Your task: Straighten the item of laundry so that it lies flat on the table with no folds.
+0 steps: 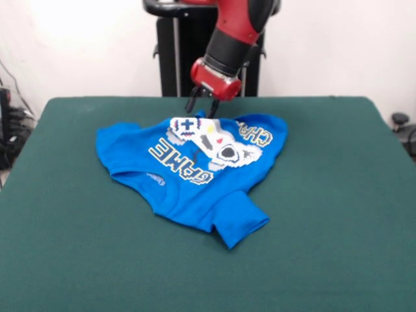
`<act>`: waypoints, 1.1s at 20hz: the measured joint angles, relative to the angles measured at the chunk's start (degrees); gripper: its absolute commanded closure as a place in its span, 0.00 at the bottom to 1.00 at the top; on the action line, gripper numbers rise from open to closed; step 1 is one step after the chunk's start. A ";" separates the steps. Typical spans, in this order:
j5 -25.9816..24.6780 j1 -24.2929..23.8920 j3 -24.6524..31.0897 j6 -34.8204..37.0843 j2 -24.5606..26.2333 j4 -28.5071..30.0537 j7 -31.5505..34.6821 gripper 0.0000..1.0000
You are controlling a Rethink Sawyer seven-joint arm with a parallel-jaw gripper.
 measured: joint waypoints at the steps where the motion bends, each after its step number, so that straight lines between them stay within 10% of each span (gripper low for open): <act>1: -0.36 -0.46 0.23 -0.02 -0.10 0.01 0.00 0.00; 19: -12.39 -20.61 11.91 6.48 -5.97 0.51 0.00 0.00; 20: -12.36 -20.75 13.06 6.89 -6.27 0.49 0.00 1.00; 22: -12.40 -20.77 13.27 6.93 -6.30 0.50 0.00 1.00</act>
